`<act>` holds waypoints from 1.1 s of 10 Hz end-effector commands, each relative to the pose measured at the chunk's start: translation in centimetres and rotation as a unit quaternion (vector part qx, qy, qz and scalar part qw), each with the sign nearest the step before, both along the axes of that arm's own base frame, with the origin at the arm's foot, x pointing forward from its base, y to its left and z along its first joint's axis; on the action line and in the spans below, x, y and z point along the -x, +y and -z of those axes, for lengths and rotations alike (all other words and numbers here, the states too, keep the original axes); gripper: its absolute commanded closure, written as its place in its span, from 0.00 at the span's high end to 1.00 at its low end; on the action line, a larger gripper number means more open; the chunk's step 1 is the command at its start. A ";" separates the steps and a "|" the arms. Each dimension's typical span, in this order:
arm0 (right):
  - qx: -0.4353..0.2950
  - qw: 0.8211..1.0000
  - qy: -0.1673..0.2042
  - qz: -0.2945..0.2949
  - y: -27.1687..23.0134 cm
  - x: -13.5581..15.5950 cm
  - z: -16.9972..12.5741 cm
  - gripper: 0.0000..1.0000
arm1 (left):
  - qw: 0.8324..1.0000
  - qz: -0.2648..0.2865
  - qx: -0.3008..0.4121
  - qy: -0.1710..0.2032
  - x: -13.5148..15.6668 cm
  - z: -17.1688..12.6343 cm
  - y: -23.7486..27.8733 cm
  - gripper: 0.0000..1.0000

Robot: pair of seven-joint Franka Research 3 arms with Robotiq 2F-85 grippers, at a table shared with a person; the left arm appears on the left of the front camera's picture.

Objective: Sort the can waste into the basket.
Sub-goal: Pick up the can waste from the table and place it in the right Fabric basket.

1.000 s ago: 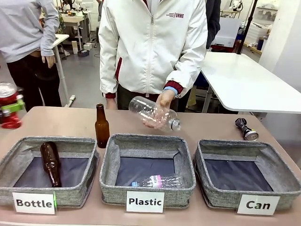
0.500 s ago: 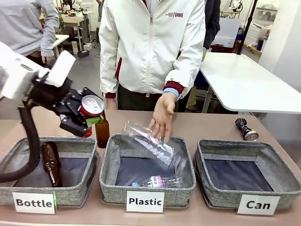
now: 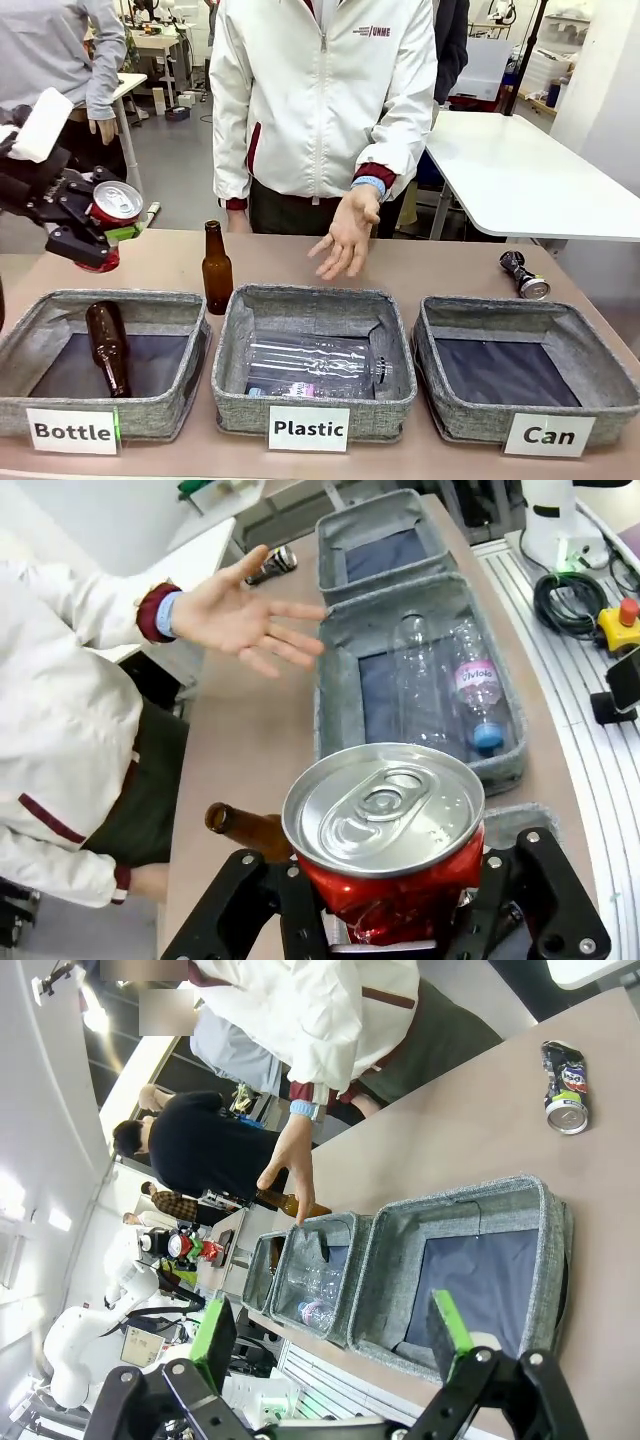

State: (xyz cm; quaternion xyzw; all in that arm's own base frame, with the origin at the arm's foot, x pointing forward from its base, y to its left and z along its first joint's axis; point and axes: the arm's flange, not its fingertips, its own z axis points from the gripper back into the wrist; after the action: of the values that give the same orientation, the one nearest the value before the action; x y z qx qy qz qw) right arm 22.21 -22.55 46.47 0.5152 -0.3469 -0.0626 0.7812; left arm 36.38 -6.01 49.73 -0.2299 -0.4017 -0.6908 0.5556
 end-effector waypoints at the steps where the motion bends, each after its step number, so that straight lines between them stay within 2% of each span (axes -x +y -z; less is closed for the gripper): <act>1: -0.002 1.000 -0.018 0.000 -0.1 -0.2 -0.1 1.00 | 1.000 0.001 -0.008 0.013 1.2 0.2 -1.2 0.00; 4: -0.002 1.000 -0.018 0.000 -0.1 -0.2 -0.1 1.00 | 1.000 0.026 -0.007 0.013 0.3 0.3 -2.7 0.00; 5: -0.002 1.000 -0.018 0.000 -0.1 -0.2 -0.1 1.00 | 0.999 0.031 -0.003 0.023 0.2 0.3 -5.0 0.00; 6: -0.002 1.000 -0.018 0.000 -0.1 -0.2 -0.1 1.00 | 0.998 0.039 0.021 0.048 -0.1 0.2 -8.1 0.00; 7: -0.002 1.000 -0.018 0.000 -0.1 -0.2 -0.1 1.00 | 0.996 0.065 0.036 0.052 -0.6 -0.2 -11.6 0.00; 8: -0.002 1.000 -0.018 0.000 -0.1 -0.2 -0.1 1.00 | 0.995 0.065 0.043 0.056 -1.4 -1.0 -16.0 0.00; 9: 0.000 1.000 0.000 0.000 0.0 0.0 0.0 1.00 | 0.996 0.067 0.048 0.031 -2.5 -1.8 -22.1 0.00; 10: 0.036 0.999 0.003 0.024 -1.8 2.5 -1.3 1.00 | 0.995 0.080 0.054 0.025 -3.5 -1.5 -27.7 0.00; 11: 0.057 0.998 0.009 0.023 -3.4 4.9 -2.0 1.00 | 0.991 0.107 0.078 -0.014 -4.2 -0.7 -32.9 0.00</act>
State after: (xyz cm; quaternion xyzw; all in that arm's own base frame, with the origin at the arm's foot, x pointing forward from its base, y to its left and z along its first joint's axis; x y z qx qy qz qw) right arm 19.98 -24.42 47.38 0.4843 -0.3544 -0.0710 0.7967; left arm 36.87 -35.48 51.53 -0.3205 -0.4101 -0.7061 0.4802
